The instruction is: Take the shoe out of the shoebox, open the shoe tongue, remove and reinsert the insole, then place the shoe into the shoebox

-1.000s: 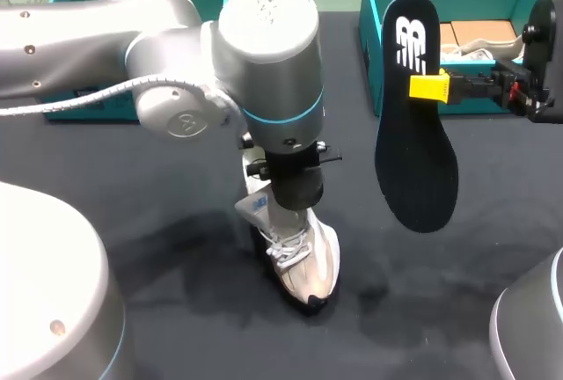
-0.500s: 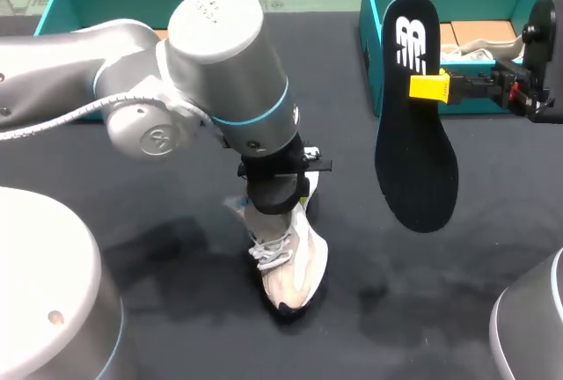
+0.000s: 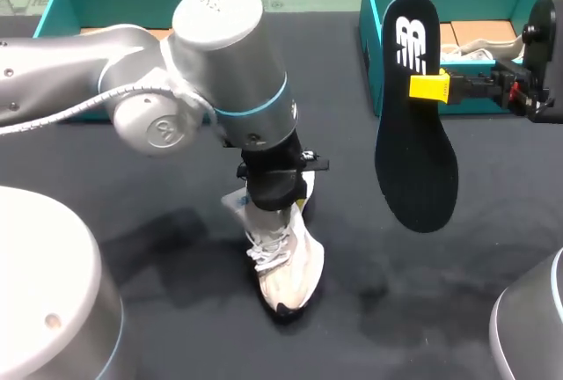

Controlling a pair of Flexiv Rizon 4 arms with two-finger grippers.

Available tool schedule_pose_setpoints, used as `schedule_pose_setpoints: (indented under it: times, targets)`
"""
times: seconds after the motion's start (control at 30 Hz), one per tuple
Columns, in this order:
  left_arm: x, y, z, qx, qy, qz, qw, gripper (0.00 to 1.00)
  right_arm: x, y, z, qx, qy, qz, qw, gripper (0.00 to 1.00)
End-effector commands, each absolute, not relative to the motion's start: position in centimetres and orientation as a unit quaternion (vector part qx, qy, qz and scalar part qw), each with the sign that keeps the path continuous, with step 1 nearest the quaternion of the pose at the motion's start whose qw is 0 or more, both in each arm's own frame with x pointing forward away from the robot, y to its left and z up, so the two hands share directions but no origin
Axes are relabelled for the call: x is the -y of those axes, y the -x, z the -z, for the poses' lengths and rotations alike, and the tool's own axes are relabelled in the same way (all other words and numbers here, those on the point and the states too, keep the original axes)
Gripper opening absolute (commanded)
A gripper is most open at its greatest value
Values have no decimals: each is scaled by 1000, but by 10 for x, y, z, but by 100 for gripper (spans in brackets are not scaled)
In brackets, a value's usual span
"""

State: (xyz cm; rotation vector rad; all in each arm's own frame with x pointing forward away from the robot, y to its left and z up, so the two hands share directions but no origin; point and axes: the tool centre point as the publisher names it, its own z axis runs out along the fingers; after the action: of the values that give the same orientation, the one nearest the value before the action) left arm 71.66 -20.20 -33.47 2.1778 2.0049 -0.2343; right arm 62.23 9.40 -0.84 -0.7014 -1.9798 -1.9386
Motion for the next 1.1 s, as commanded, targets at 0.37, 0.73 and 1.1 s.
schedule_pose_setpoints:
  times: [0.37,0.73,1.1]
  targets:
    - [229,-732,365,-671,-737,70,38,0,-91,-610,11,683,251,673,133,0]
    - [238,-738,378,-649,-756,72,40,24,-91,-610,11,683,251,673,133,0]
    - [238,-737,367,-637,-764,68,75,47,-91,-610,11,683,251,673,133,0]
